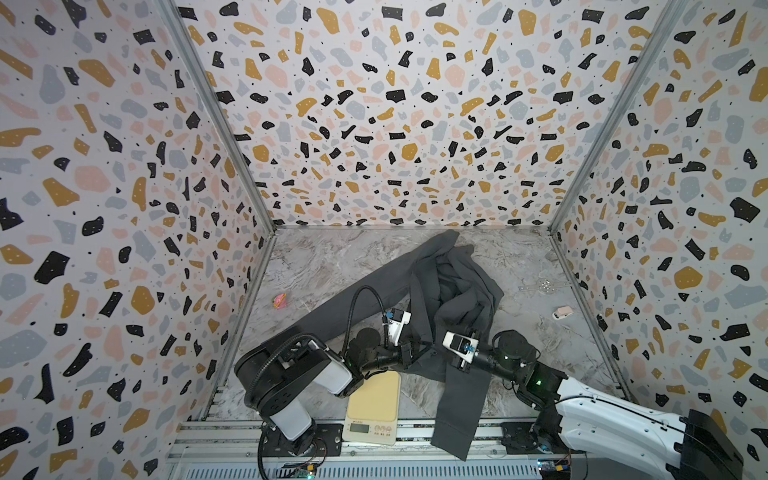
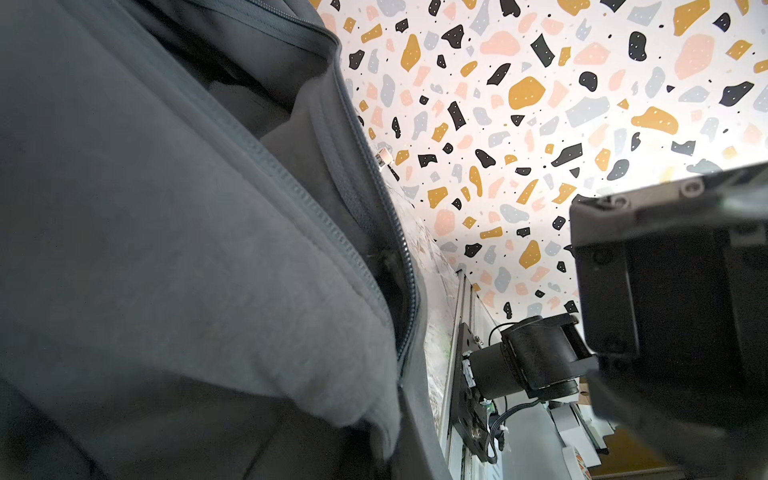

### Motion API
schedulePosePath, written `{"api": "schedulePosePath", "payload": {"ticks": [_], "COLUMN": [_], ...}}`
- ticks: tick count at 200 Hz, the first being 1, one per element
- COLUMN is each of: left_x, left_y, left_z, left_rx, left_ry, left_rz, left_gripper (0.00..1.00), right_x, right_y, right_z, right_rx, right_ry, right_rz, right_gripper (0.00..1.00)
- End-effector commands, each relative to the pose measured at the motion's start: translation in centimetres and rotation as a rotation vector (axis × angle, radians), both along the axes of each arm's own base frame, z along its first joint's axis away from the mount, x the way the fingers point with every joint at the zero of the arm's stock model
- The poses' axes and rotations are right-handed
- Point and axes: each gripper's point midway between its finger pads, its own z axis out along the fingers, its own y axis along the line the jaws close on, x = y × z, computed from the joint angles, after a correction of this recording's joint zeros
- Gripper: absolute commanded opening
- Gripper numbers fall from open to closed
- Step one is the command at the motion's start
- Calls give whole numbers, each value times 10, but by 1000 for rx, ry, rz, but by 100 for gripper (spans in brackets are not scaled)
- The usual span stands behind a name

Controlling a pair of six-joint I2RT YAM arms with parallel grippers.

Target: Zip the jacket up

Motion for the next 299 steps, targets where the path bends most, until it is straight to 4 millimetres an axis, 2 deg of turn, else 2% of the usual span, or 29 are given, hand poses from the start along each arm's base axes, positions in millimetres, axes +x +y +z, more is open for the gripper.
{"api": "schedulePosePath", "payload": {"ticks": [1, 34, 49, 54, 139, 193, 238, 272, 299], "left_x": [-7, -7, -7, -7, -10, -10, -10, -10, -10], "left_y": [2, 4, 3, 3, 5, 5, 7, 6, 6], "left_z": [1, 4, 6, 7, 8, 9, 7, 7, 8], "left_rx": [24, 47, 46, 45, 40, 42, 53, 56, 57], "left_ry": [-38, -57, -62, -64, -66, -65, -66, -67, -69], "left_rz": [-25, -28, -32, -33, -38, -36, -32, -33, -35], "left_gripper": [0, 0, 0, 0, 0, 0, 0, 0, 0], "right_x": [5, 5, 6, 6, 16, 15, 7, -1, 0], "right_y": [-4, 1, 3, 3, 2, 7, 7, 3, 1], "right_z": [-19, -44, -49, -50, -35, -47, -39, -50, -52], "right_rx": [-185, -335, -355, -360, -344, -375, -349, -396, -419], "right_ry": [-121, -123, -128, -132, -246, -272, -285, -294, -306], "right_rz": [-57, -61, -60, -58, -137, -135, -100, -56, -68], "right_gripper": [58, 62, 63, 66, 68, 70, 70, 71, 72]}}
